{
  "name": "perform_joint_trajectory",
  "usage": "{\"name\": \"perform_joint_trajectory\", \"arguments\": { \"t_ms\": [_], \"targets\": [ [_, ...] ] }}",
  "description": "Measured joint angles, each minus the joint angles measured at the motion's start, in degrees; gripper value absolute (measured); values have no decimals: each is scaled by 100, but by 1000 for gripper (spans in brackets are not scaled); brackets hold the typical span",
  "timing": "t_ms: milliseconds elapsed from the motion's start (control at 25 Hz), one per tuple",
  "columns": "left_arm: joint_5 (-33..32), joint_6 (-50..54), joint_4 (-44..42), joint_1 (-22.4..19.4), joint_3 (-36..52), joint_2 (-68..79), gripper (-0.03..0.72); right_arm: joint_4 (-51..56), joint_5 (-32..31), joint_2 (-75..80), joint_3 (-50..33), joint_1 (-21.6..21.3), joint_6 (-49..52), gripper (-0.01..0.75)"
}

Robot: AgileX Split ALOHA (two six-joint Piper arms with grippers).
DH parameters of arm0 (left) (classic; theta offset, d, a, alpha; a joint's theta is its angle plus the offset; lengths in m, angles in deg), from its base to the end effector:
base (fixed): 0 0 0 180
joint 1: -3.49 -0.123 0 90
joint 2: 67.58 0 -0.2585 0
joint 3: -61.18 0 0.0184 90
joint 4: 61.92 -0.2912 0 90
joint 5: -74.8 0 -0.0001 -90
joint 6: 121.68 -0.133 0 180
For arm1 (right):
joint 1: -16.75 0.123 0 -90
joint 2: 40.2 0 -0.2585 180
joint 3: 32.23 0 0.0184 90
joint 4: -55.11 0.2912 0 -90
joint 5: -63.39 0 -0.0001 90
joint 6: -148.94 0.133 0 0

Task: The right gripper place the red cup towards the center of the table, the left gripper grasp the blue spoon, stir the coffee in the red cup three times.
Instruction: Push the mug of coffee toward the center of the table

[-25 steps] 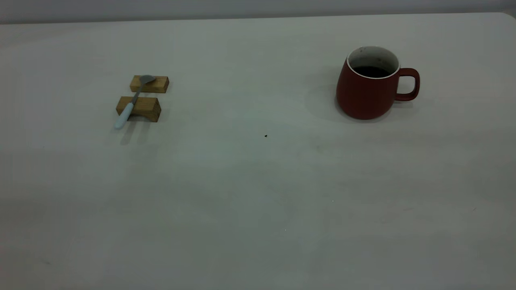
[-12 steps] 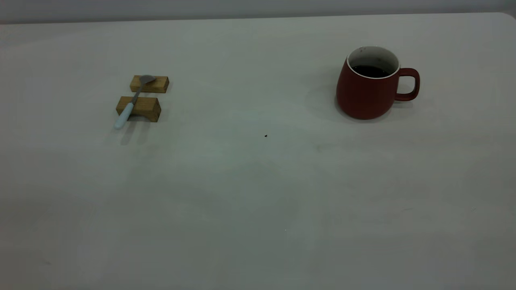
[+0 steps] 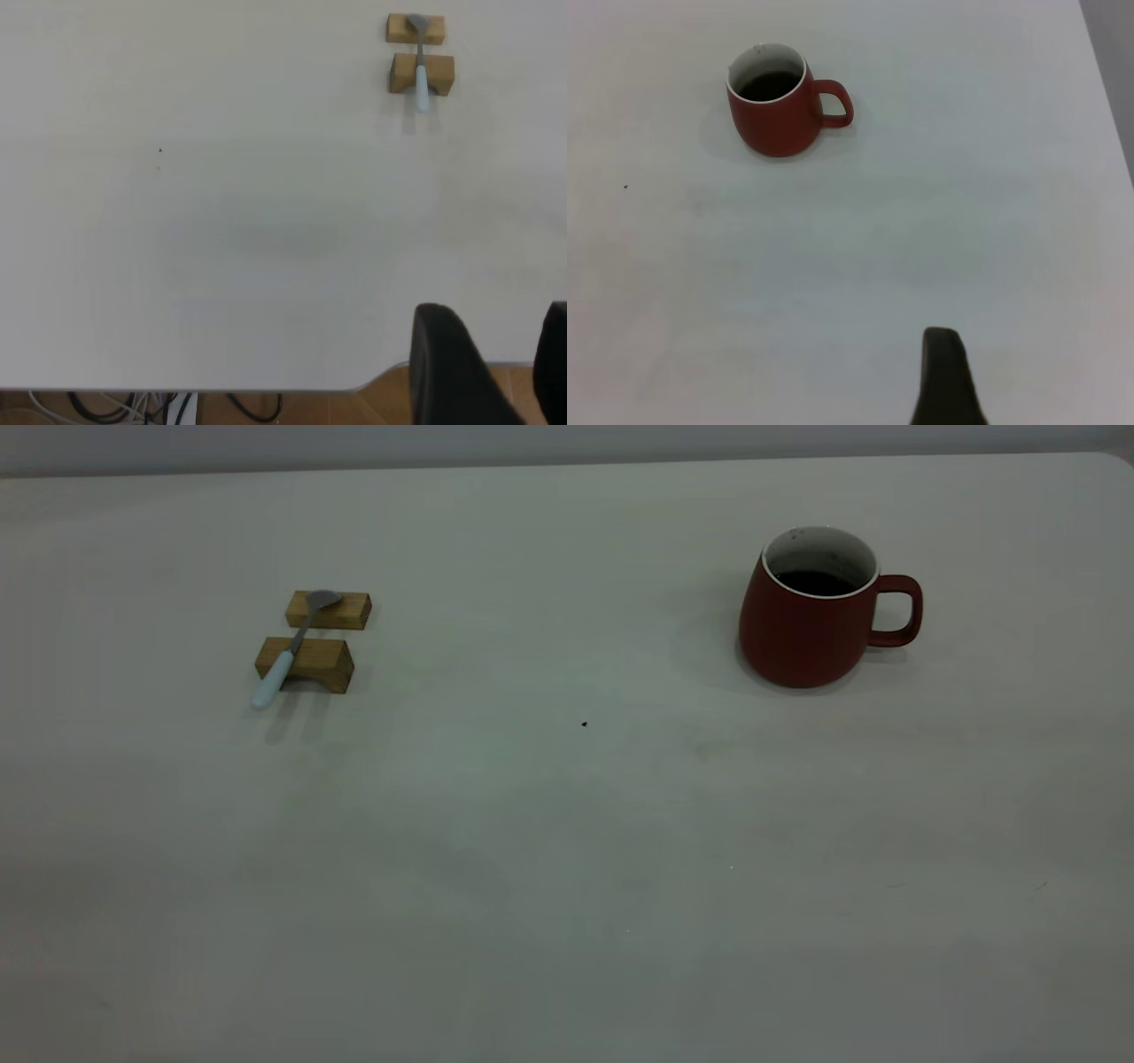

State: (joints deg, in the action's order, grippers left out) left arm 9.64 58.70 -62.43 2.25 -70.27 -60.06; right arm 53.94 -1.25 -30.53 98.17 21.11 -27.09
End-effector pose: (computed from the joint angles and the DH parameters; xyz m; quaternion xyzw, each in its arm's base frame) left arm 0.0887 0.0030 0.2656 -0.0127 0.8712 0.0081 0.4906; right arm 0.0963 0.0049 0.2568 -0.0025 0.8825 0.0240 0.4696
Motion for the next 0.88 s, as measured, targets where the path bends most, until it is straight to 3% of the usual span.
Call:
{"name": "perform_joint_trajectory", "arguments": {
  "t_ms": [520, 760, 880],
  "targets": [
    [0, 0, 0, 0, 0, 0, 318, 416, 0, 185, 0, 0, 0, 572],
    [0, 0, 0, 0, 0, 0, 318, 541, 228, 1808, 50, 0, -122, 572],
    [0, 0, 0, 0, 0, 0, 318, 541, 805, 2837, 93, 0, -453, 572]
  ]
}}
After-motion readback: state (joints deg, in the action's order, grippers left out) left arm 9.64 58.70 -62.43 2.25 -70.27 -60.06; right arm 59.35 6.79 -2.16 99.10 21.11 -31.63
